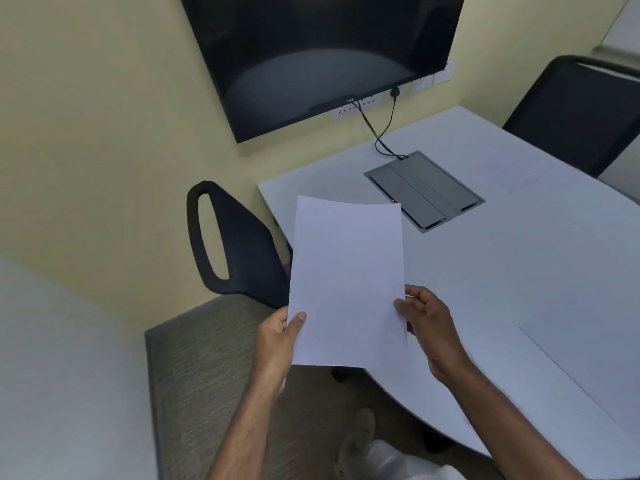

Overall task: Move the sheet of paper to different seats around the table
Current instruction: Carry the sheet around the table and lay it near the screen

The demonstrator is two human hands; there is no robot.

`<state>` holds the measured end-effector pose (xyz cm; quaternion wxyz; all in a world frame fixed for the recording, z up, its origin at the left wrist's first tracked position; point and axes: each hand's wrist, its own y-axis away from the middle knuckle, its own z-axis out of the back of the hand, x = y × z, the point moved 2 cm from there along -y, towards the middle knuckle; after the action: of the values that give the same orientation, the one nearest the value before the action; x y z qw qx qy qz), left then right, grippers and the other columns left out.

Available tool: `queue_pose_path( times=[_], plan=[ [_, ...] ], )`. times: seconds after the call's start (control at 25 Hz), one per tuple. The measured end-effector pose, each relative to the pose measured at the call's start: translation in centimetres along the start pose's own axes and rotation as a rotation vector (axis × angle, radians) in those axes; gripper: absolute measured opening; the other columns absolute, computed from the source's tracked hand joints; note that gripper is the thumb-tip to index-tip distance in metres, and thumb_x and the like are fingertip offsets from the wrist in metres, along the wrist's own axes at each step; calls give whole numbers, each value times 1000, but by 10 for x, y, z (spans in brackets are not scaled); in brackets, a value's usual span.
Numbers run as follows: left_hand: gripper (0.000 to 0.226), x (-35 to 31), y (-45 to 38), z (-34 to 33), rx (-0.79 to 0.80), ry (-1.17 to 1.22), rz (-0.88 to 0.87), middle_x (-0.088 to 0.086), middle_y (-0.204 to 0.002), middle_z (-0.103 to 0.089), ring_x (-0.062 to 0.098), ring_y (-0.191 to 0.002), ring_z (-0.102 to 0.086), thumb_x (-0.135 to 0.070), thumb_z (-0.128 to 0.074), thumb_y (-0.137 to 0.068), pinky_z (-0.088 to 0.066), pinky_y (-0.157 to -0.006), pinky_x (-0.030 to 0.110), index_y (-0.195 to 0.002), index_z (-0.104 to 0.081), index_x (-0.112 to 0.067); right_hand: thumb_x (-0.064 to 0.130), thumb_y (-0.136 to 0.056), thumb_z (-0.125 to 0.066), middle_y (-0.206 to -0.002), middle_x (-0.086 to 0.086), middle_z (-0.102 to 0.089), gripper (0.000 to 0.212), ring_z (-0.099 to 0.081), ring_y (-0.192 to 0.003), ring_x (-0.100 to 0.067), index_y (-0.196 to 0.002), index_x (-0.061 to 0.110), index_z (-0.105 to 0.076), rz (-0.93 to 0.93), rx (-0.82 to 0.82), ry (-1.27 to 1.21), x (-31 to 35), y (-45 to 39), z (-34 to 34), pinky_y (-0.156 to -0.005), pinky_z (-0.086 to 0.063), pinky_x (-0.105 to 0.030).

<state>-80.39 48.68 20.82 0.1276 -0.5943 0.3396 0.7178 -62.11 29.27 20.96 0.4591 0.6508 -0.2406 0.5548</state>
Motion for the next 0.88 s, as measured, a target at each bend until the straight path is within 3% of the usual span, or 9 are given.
queue_pose_path(
  times=[0.16,0.32,0.48,0.64,0.8,0.88],
  plan=[
    [14,-26,-65,-5,24,-69,2,-4,-101,-82,17,-89,-79,-19,-63,-102,-61,-66,27,-103,-77,-23,16,-101,-64,-106,1,-79,19,-71,-90,-21,-118,21,-68,-20,-32,-12,0,-49,-16,-78,-56,-34],
    [14,-43,-126,-11,42,-153,1,-3,-100,-82,21,-90,-78,-22,-64,-102,-64,-74,42,-103,-78,-23,17,-101,-65,-91,8,-72,17,-61,-70,-7,-117,22,-67,-45,-44,-21,-2,-98,-31,-68,-49,-24],
    [15,-57,-181,-27,124,-243,17,-1,-98,-82,25,-93,-78,-21,-64,-102,-64,-74,33,-101,-79,-21,19,-100,-65,-96,-2,-72,13,-59,-73,-16,-111,26,-66,-82,-114,-61,-19,-136,-40,-70,-52,-27],
    [16,-69,-247,-47,207,-431,-2,6,-102,-81,30,-98,-76,-19,-66,-101,-64,-86,41,-100,-79,-10,19,-101,-65,-108,-6,-74,17,-70,-93,-24,-118,18,-64,-152,-194,-116,-42,-170,-50,-84,-61,-37],
    [16,-69,-302,-65,318,-526,14,-4,-93,-82,20,-87,-78,-19,-65,-101,-62,-69,23,-93,-79,-15,16,-100,-65,-107,-6,-74,18,-72,-99,-27,-118,15,-66,-209,-251,-178,-60,-197,-65,-90,-64,-44],
    [17,-63,-329,-67,351,-578,48,3,-95,-82,23,-88,-77,-18,-66,-100,-64,-75,30,-94,-78,-8,13,-99,-64,-106,-5,-74,16,-72,-100,-27,-115,17,-66,-245,-288,-221,-67,-209,-73,-90,-64,-45]
  ],
)
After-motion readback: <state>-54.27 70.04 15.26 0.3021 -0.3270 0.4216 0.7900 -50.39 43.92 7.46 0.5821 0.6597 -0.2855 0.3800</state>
